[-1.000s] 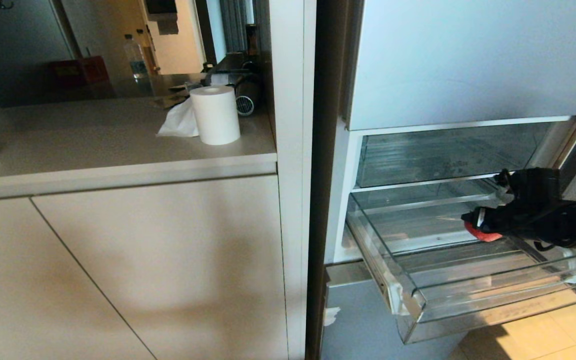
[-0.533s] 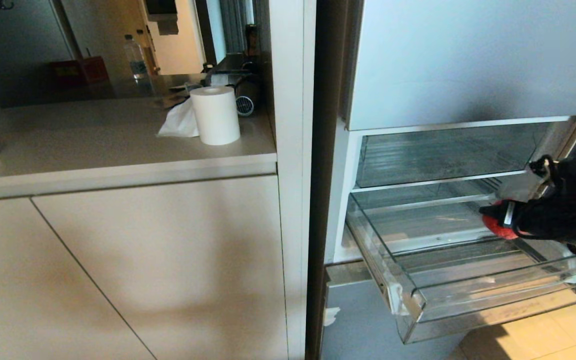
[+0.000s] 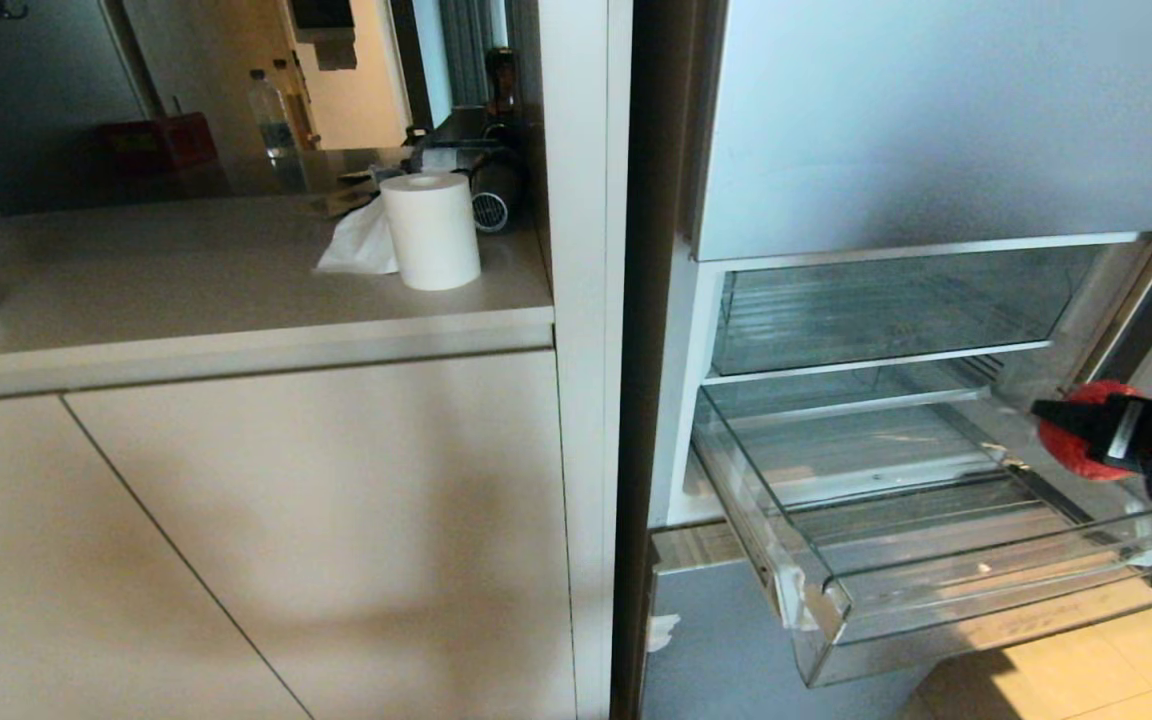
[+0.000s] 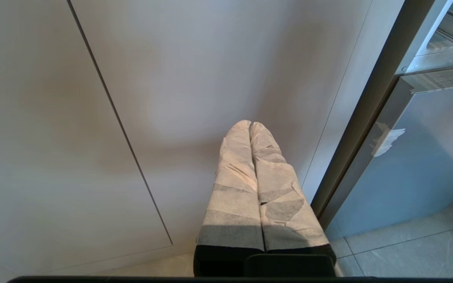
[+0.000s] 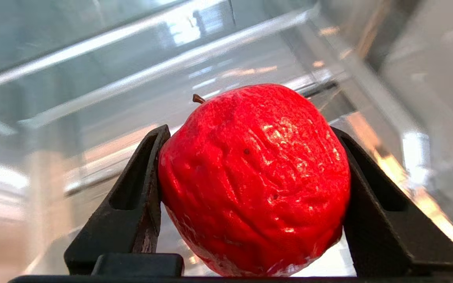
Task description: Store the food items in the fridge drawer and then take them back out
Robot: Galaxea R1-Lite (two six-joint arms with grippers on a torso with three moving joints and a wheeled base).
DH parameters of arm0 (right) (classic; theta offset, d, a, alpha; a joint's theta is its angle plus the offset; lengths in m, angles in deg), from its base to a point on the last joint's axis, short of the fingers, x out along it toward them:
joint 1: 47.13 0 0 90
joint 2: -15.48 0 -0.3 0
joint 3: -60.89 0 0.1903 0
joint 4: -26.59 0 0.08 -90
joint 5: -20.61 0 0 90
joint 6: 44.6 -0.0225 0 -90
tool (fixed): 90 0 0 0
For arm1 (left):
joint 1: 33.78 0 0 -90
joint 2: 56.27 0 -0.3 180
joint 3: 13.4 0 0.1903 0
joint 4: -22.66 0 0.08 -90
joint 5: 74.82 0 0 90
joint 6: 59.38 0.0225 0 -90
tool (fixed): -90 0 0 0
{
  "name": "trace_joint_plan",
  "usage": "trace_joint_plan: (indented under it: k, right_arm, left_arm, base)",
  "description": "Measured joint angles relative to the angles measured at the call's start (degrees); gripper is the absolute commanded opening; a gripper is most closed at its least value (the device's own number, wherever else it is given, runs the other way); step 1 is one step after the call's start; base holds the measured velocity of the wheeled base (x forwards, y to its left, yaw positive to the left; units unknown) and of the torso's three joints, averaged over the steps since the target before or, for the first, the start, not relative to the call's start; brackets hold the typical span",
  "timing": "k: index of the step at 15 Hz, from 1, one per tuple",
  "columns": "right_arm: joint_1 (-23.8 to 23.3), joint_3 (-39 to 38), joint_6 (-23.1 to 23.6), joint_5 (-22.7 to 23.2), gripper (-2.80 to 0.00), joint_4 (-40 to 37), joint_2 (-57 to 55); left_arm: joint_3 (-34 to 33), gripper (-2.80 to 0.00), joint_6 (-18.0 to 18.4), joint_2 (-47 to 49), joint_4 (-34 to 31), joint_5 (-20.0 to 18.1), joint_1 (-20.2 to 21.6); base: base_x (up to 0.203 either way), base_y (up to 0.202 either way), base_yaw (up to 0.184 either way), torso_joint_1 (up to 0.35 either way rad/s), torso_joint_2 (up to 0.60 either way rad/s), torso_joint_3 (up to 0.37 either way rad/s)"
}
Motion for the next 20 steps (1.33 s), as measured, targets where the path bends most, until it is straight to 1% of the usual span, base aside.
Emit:
trace_joint_plan:
  k: [3,5,7,9,10,11,14,15,16,20]
  right_arm:
    - [0.4,-8.1,0.1,0.0,-2.80,0.0,15.5]
    - [1.2,-14.4,1.2,-0.2,-2.80,-0.2,27.5]
    - [2.6,-22.2,4.3,-0.4,-2.80,-0.4,39.4]
    - [3.9,-31.4,9.0,-0.5,-2.80,-1.3,50.0]
    - [4.6,-35.1,11.0,-0.5,-2.80,-3.0,54.8]
    - [5.3,-37.2,12.0,-0.6,-2.80,-6.1,59.1]
    - [7.2,-39.2,13.2,-0.4,-2.80,-19.2,71.2]
    - [7.6,-39.4,13.2,-0.4,-2.80,-22.1,74.5]
    - [8.0,-39.5,13.2,-0.5,-2.80,-23.5,76.7]
    - [8.4,-39.7,12.6,-0.6,-2.80,-23.9,80.3]
  left_arm:
    - [0.0,-2.80,0.0,0.0,0.0,0.0,0.0]
    - [0.0,-2.80,0.0,0.0,0.0,0.0,0.0]
    - [0.0,-2.80,0.0,0.0,0.0,0.0,0.0]
    - [0.0,-2.80,0.0,0.0,0.0,0.0,0.0]
    - [0.0,-2.80,0.0,0.0,0.0,0.0,0.0]
    - [0.0,-2.80,0.0,0.0,0.0,0.0,0.0]
    - [0.0,-2.80,0.0,0.0,0.0,0.0,0.0]
    - [0.0,-2.80,0.0,0.0,0.0,0.0,0.0]
    - [0.0,-2.80,0.0,0.0,0.0,0.0,0.0]
    - [0.0,-2.80,0.0,0.0,0.0,0.0,0.0]
  base:
    - [0.000,0.000,0.000,0.000,0.00,0.000]
    - [0.000,0.000,0.000,0.000,0.00,0.000]
    - [0.000,0.000,0.000,0.000,0.00,0.000]
    - [0.000,0.000,0.000,0.000,0.00,0.000]
    - [0.000,0.000,0.000,0.000,0.00,0.000]
    - [0.000,0.000,0.000,0.000,0.00,0.000]
    - [0.000,0.000,0.000,0.000,0.00,0.000]
    - [0.000,0.000,0.000,0.000,0.00,0.000]
    - [0.000,0.000,0.000,0.000,0.00,0.000]
    - [0.000,0.000,0.000,0.000,0.00,0.000]
